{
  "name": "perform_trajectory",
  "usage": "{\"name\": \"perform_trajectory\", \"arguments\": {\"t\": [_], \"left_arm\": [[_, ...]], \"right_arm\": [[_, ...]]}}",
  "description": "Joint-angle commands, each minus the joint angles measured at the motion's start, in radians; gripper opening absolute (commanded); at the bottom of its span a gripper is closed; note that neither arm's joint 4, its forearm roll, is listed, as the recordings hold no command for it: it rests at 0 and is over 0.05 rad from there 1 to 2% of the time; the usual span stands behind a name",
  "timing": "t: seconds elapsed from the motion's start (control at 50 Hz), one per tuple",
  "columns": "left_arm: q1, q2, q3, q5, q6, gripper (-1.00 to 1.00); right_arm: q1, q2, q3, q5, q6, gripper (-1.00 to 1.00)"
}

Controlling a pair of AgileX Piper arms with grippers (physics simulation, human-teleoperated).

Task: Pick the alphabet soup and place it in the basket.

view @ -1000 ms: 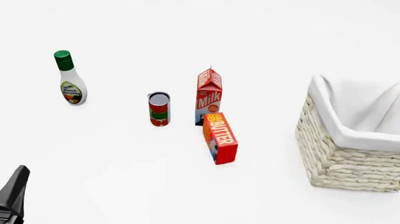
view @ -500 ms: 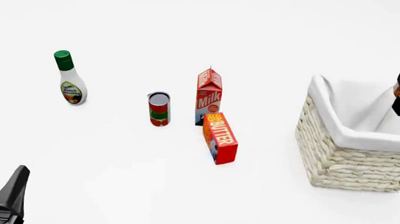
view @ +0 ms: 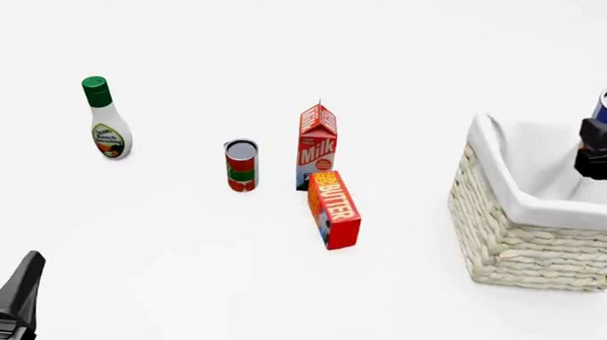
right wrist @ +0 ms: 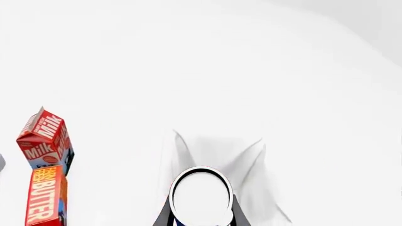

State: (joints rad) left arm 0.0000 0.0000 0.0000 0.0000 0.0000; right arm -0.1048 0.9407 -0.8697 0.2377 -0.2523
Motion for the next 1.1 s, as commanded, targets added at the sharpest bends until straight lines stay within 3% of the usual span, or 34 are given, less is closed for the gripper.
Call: {"name": "perform_trajectory", "arguments": {"t": [0.02, 0.56, 1.1], "left_arm": [[0.0, 0.0, 0.0, 0.0, 0.0, 1.0], [0.0, 0.0, 0.0, 0.0, 0.0, 1.0], [0.0, 0.0, 0.0, 0.0, 0.0, 1.0]], "right_arm": [[-0.006, 0.047, -0.05, 0.059, -0.015, -1.0], [-0.035, 0.15, -0.086, 0.128, -0.104, -1.0], [-0.038, 0.291, -0.157, 0.137, -0.138, -1.0]]}}
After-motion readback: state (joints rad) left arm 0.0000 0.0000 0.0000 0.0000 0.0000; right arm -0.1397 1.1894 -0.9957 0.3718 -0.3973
